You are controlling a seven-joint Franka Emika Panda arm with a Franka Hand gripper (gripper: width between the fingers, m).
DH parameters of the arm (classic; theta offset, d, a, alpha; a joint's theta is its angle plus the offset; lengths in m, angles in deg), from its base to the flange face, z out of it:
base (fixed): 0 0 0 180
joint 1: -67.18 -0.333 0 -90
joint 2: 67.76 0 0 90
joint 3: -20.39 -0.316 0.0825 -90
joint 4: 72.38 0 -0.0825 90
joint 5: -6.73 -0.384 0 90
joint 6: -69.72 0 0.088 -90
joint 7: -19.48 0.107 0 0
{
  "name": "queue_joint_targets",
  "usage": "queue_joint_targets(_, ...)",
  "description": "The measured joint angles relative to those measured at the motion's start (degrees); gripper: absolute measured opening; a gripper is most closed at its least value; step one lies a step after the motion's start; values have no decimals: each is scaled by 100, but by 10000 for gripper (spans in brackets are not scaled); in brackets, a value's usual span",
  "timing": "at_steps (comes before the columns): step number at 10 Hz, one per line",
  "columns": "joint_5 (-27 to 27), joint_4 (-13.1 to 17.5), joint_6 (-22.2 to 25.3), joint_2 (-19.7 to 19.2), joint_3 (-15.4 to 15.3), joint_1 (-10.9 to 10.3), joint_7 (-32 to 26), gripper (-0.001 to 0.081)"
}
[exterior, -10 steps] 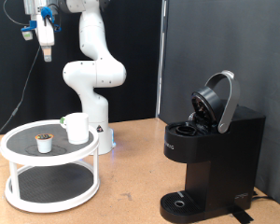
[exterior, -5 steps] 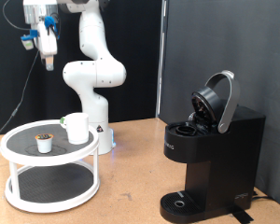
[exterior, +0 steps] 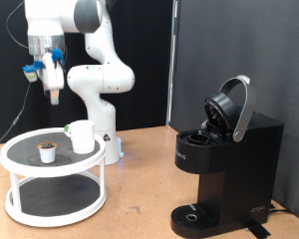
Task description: Make a cup of coffee with the keurig machine
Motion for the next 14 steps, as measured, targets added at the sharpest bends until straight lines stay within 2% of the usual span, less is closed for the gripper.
queue_joint_targets(6,22,-62,-63,-77,19,15,-3,734)
queue_joint_targets(10,166,-397,-876,-334,73,142,-3,734)
queue_joint_targets(14,169,-684,-1513,-610,227,154,-39,734)
